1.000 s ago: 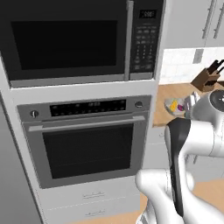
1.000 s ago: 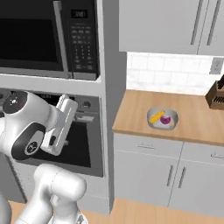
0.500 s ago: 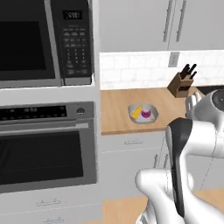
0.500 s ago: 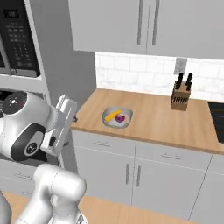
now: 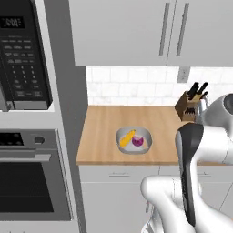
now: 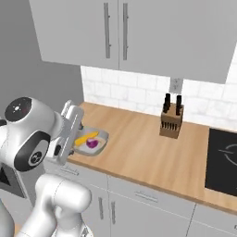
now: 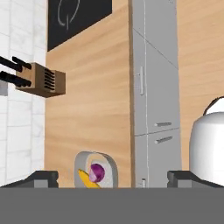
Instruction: Take the meat container that has the shrimp and place it on the second highest rack of the freezer. Then take the vegetable container that has the corn and onion and place it on the highest rack of the freezer.
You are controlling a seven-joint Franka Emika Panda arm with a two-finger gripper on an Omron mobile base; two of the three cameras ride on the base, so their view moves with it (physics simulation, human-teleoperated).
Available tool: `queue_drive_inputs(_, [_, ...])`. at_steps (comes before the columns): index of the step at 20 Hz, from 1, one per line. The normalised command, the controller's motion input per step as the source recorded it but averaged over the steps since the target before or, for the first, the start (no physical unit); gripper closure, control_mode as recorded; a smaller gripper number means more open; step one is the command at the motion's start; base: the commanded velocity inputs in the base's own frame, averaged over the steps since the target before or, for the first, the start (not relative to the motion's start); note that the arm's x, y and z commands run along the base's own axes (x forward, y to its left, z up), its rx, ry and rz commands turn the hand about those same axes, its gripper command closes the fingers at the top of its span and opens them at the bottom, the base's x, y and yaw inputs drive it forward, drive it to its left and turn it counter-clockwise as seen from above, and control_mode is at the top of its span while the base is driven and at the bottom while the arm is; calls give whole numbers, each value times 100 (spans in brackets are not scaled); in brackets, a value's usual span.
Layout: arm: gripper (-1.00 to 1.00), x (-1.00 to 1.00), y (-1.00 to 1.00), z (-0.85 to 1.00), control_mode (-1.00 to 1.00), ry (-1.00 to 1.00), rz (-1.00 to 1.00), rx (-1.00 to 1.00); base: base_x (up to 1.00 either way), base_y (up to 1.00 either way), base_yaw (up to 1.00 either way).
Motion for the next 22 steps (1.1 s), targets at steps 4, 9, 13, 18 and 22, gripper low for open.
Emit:
queue_drive_inputs(4, [-100,0,0,0,100,0,0,0,57,-3,29])
queue_drive_inputs(9, [-100,0,0,0,100,0,0,0,54,3,24])
queue_drive_inputs(13, [-100,0,0,0,100,0,0,0,4,0,4])
queue_drive_inputs(18, [-100,16,-10,-6,-100,0,8,1,0,0,0])
queue_drive_inputs(22, [-100,23,-55,-19,-100,0,34,12,0,0,0])
